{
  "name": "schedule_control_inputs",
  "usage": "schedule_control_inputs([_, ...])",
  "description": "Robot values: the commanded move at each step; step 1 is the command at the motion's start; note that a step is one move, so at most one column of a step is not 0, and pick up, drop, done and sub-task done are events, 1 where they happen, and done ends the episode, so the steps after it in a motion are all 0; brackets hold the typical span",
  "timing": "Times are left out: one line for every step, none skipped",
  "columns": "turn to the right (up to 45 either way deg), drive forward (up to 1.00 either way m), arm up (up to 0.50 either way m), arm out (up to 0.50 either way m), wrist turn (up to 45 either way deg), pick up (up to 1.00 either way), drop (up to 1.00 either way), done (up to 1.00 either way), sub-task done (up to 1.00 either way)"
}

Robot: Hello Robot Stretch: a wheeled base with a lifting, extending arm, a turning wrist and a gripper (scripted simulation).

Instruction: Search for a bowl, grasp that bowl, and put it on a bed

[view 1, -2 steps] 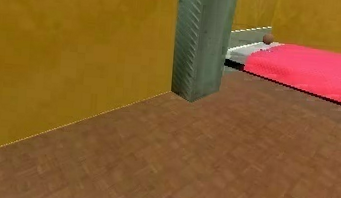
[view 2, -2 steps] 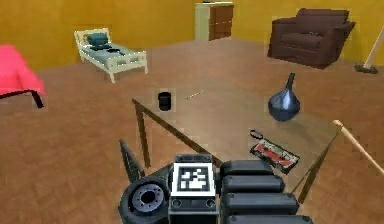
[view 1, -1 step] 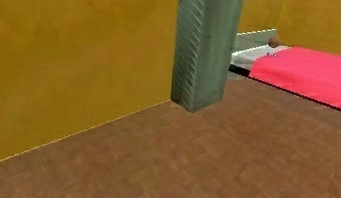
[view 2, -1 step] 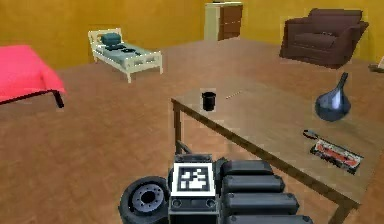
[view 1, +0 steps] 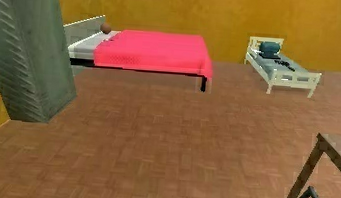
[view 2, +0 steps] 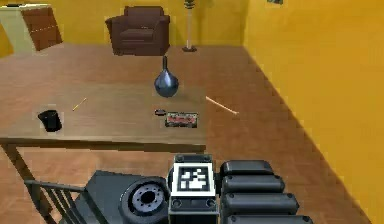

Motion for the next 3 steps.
schedule_control_inputs([0.0,1.00,0.00,0.00,0.0,0.00,0.00,0.00,0.00])
schedule_control_inputs([45.0,0.00,0.00,0.00,0.0,0.00,0.00,0.00,0.00])
schedule_control_inputs([27.0,0.00,0.00,0.00,0.0,0.00,0.00,0.00,0.00])
